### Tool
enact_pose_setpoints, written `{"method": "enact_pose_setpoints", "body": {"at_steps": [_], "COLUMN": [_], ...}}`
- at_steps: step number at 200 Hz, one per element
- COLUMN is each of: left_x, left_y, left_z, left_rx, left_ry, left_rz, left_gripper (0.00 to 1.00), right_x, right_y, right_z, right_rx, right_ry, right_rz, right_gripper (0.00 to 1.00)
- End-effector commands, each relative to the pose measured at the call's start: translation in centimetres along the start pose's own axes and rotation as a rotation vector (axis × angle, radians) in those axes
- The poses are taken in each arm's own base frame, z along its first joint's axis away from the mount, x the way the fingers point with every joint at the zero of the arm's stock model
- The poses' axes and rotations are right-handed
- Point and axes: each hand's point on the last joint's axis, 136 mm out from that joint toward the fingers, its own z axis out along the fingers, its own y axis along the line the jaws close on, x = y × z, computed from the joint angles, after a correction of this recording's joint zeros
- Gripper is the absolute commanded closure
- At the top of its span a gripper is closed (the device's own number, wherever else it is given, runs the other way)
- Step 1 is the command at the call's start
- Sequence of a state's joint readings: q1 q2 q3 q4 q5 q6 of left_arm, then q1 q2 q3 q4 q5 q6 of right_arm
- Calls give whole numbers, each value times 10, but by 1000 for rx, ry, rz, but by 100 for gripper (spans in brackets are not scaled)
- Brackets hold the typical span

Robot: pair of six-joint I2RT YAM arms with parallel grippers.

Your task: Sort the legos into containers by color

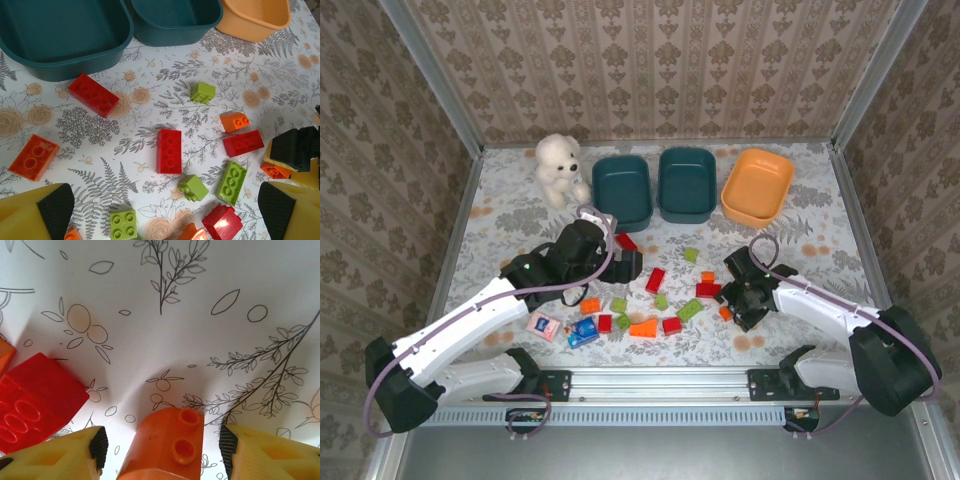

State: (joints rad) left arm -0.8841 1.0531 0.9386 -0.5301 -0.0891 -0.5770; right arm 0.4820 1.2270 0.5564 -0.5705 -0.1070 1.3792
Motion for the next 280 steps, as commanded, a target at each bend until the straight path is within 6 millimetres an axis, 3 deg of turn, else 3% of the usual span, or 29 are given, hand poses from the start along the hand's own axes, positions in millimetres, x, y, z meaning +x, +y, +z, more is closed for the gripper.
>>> {"method": "enact_pose_setpoints", "body": {"at_steps": [1,45,72,97,117,140,163,191,228,253,280], "left_x": [-1,0,0,-1,-7,-24,-47,-75,-100,-116,-126], "left_y": [-3,-2,-3,-4,-8,-20,-38,-58,-65,-63,-60], "left_z": [1,3,4,4,4,2,1,5,24,34,41], "left_rx": [5,1,3,9,20,51,104,158,174,165,153], "left_ry": [-2,-1,1,-2,-13,-38,-69,-96,-101,-109,-116], "left_rz": [-3,-6,-7,-7,-6,9,23,28,17,4,-8], "left_gripper": [2,2,2,2,2,2,2,1,1,1,1], "right_x": [5,5,1,-6,-16,-41,-80,-136,-208,-244,-271], "right_y": [2,-3,1,12,29,55,83,120,161,175,175], "right_z": [2,4,1,-16,-45,-90,-131,-160,-140,-108,-66], "right_rx": [2,51,50,35,12,-19,-63,-91,-65,-24,37], "right_ry": [30,28,6,-36,-100,-212,-327,-424,-437,-399,-331], "right_rz": [47,47,21,-35,-116,-207,-254,-272,-242,-219,-187], "right_gripper": [40,52,65,71,74,75,75,75,75,76,75]}}
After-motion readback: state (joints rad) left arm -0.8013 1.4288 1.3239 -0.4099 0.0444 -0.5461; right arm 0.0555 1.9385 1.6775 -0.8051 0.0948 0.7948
